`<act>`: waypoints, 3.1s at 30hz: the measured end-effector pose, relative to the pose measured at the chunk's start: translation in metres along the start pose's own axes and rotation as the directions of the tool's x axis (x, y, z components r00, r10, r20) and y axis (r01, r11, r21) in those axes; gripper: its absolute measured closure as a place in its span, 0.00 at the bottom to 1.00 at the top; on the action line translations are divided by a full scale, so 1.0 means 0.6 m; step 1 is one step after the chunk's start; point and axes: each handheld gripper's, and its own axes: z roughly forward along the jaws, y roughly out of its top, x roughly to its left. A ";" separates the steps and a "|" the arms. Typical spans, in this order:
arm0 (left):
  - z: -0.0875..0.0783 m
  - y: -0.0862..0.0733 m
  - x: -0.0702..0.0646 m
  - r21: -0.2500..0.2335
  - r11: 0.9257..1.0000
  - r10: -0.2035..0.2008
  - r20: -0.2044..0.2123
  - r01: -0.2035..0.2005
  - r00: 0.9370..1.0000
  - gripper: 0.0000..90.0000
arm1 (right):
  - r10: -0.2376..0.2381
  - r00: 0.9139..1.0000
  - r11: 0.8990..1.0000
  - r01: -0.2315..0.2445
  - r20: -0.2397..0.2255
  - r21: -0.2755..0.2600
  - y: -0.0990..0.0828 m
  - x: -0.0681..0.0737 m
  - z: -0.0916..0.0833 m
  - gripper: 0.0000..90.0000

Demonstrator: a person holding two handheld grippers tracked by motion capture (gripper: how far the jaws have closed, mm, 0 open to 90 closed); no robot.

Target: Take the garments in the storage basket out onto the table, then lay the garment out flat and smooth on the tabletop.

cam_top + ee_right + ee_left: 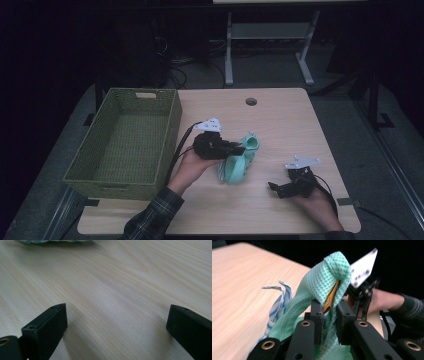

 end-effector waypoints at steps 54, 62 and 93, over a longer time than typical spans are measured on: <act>-0.030 -0.143 -0.058 0.291 0.955 0.007 -0.224 0.060 0.975 0.86 | -0.005 1.000 1.000 0.005 0.001 -0.003 0.001 -0.001 0.001 0.03; -0.003 -0.149 -0.051 0.324 0.944 0.012 -0.219 0.061 0.976 0.98 | -0.004 1.000 1.000 0.004 0.001 -0.003 0.001 -0.001 0.001 0.03; 0.029 -0.154 -0.055 0.397 0.918 0.076 -0.218 0.017 0.973 0.98 | -0.019 0.995 1.000 0.018 -0.102 -0.019 0.080 -0.007 0.006 0.49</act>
